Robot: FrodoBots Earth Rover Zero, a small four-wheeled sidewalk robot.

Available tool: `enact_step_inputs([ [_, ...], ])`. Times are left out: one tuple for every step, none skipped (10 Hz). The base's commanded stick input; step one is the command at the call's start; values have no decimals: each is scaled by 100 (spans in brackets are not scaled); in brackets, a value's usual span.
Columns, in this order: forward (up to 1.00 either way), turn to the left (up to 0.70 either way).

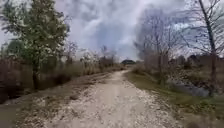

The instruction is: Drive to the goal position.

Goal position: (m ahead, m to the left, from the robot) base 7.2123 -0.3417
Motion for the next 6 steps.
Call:
enact_step_inputs([
  [70, 0],
  [70, 0],
  [70, 0],
  [70, 0],
  [70, 0],
  [70, 0],
])
